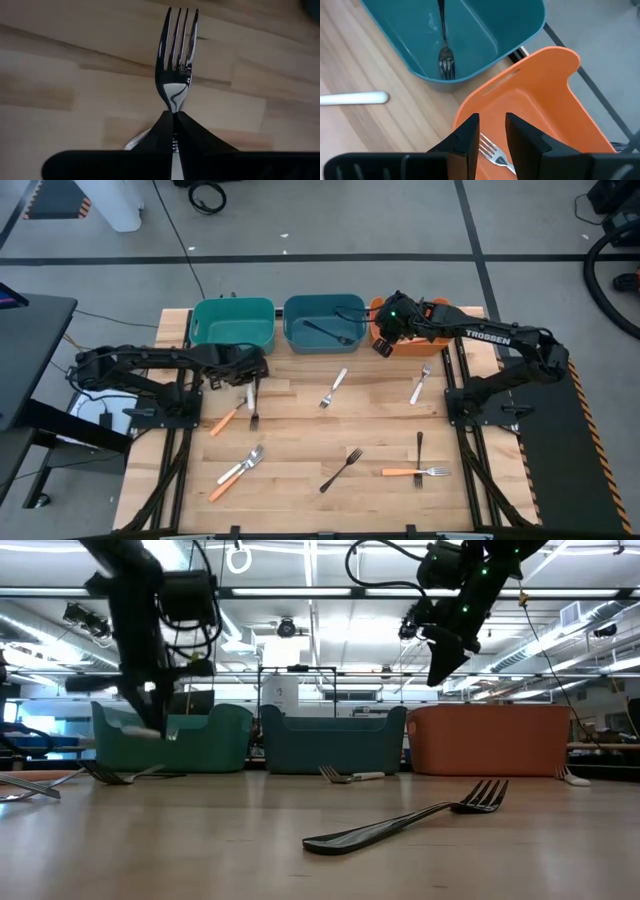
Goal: Sort silverware by color (type)
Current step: Put the white fork into the green bin
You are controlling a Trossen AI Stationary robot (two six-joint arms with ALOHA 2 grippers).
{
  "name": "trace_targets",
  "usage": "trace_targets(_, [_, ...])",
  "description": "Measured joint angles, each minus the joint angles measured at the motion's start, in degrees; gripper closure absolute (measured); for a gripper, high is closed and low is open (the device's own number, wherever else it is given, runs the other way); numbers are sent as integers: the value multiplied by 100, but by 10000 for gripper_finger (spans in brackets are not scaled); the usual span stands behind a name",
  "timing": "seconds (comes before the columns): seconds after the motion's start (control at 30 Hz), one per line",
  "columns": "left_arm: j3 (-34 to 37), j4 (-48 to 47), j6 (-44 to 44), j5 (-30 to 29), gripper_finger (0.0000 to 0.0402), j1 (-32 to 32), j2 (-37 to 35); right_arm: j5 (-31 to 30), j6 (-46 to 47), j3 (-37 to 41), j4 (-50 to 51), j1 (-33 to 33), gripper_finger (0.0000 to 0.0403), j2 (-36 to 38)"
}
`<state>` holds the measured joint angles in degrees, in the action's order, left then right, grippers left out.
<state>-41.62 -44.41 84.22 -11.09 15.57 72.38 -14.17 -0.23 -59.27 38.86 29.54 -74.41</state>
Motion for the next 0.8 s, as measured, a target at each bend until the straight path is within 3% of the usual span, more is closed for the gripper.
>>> trace_targets(0.23, [-1884, -2110, -1113, -239, 386, 42, -9, 69, -205, 0, 16, 76, 300, 2])
trace_targets(0.43, [-3234, -2663, -2405, -861, 381, 577, -16, 78, -311, 0, -154, 106, 300, 2])
trace_targets(0.57, [-3591, -2623, -3474, -938, 380, 1307, -17, 78, -564, 0, -447, 152, 300, 2])
trace_targets(0.8, [-3562, -2152, -4927, -936, 378, 2541, 121, 43, -704, 0, -1249, 376, 300, 2])
